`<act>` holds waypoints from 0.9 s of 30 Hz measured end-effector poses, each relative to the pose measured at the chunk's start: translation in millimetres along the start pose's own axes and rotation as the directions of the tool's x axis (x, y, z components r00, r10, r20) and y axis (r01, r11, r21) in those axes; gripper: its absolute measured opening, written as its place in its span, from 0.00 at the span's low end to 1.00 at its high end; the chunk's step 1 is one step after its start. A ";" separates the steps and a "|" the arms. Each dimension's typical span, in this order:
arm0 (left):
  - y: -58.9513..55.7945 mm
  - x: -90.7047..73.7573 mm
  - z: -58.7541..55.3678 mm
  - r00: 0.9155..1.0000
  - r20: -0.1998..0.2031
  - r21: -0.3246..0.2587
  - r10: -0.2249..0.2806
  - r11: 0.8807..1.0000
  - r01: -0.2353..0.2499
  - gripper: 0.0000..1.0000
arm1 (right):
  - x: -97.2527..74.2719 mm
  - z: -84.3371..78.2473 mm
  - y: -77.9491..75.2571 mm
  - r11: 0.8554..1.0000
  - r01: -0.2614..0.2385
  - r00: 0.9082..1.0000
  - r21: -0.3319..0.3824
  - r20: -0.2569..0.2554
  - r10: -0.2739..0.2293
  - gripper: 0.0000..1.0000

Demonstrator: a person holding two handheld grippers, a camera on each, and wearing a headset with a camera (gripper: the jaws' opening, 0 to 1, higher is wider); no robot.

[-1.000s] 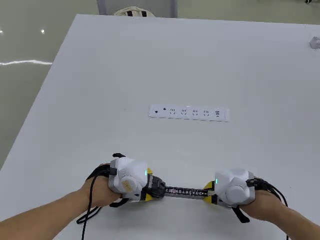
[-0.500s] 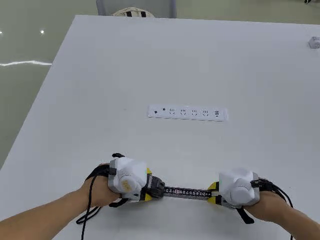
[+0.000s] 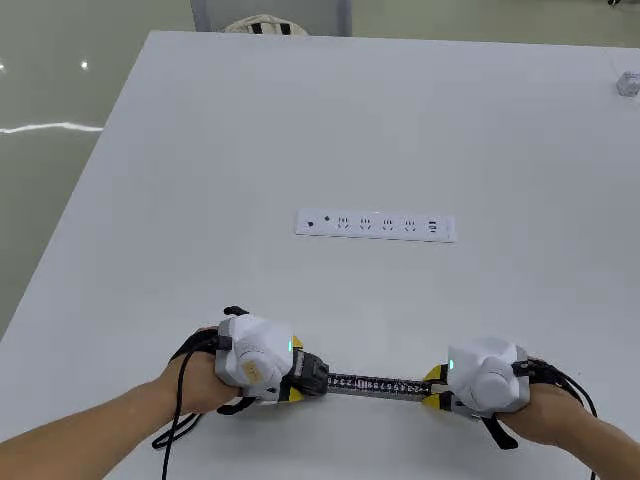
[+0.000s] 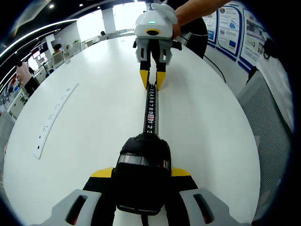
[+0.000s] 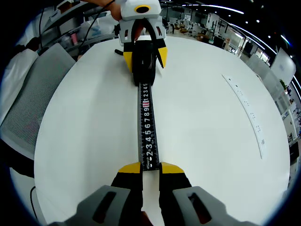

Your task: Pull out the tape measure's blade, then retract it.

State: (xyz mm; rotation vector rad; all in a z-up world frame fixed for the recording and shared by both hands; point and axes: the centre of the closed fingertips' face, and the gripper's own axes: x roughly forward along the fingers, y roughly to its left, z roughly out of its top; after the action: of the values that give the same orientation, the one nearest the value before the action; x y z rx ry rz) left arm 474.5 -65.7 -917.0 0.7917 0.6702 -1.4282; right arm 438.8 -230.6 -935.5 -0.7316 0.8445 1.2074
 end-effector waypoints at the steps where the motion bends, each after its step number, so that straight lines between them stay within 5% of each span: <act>1: 0.0 0.1 -0.2 1.000 0.000 -0.001 0.000 1.000 0.000 0.38 | -0.5 -0.5 0.2 1.000 0.000 1.000 0.000 0.000 0.000 0.10; 27: -0.5 -0.2 -0.5 1.000 -0.005 -0.005 -0.002 1.000 0.002 0.38 | -12.4 -20.8 1.4 0.999 0.011 1.000 0.030 -0.011 -0.010 0.10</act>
State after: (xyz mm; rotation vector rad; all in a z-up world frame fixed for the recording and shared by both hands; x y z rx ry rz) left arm 474.1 -65.1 -917.1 0.7910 0.6781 -1.4267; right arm 432.4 -253.9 -935.3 -0.7176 0.8653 1.1797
